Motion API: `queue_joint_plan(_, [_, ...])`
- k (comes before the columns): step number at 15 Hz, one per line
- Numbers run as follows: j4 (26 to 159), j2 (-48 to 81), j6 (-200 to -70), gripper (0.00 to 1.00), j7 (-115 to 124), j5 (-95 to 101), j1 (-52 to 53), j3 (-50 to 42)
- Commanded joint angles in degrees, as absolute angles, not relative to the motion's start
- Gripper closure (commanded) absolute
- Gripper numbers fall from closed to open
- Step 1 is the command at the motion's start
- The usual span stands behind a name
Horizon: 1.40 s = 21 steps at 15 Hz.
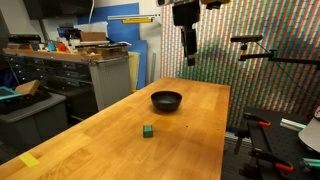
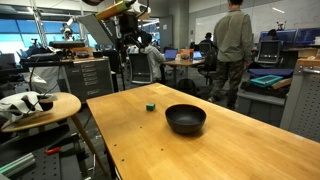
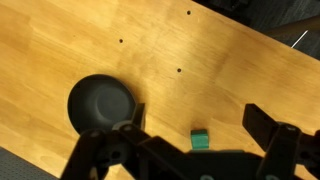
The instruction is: Put the green block in the black bowl
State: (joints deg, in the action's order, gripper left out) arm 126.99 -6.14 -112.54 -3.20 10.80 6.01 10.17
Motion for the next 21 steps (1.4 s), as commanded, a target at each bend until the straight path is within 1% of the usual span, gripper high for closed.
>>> queue_joint_plan(1, [122.3, 1.2, -116.4, 0.00, -2.3, 12.8, 6.9, 9.9])
queue_joint_plan(9, [118.0, 12.7, -125.9, 0.00, -5.7, 8.8, 7.9, 10.0])
queue_joint_plan(14, [117.0, 17.9, -130.2, 0.00, -8.5, 6.5, 7.7, 10.3])
queue_joint_plan(21, [116.9, 24.0, -137.8, 0.00, -8.2, 8.5, 8.3, 9.5])
